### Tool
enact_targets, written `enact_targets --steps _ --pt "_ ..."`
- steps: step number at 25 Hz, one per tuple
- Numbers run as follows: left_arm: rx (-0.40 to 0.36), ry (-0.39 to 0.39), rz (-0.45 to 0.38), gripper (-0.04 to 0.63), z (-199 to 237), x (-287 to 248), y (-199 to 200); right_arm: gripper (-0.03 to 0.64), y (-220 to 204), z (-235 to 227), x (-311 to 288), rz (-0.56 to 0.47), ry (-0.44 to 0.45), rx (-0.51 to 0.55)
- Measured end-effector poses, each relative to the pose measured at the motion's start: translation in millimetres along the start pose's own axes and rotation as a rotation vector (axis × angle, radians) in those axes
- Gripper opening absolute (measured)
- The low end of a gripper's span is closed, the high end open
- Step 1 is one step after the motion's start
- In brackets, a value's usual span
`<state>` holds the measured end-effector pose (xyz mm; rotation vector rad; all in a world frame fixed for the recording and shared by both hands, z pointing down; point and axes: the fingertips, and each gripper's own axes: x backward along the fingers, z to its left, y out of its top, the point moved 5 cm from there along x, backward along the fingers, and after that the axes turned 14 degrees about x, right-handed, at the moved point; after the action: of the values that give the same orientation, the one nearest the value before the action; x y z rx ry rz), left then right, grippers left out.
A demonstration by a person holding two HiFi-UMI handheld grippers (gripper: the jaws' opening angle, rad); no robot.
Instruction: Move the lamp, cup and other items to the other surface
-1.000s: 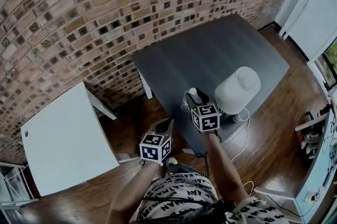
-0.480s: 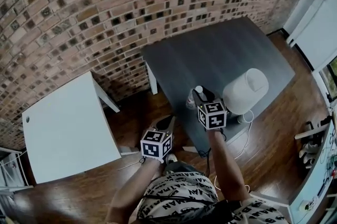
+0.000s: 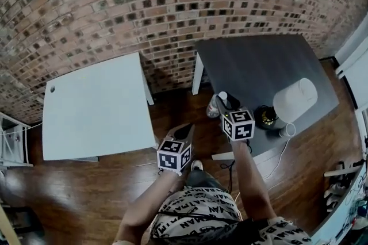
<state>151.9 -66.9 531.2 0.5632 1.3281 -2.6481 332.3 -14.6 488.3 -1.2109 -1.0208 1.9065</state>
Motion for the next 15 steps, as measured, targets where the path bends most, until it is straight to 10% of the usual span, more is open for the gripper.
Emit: enact_targets --steps 15 --pt "0.117 0.267 -0.155 0.0 106 215 -27 0.163 100 233 -19 -0.11 0.305 0.128"
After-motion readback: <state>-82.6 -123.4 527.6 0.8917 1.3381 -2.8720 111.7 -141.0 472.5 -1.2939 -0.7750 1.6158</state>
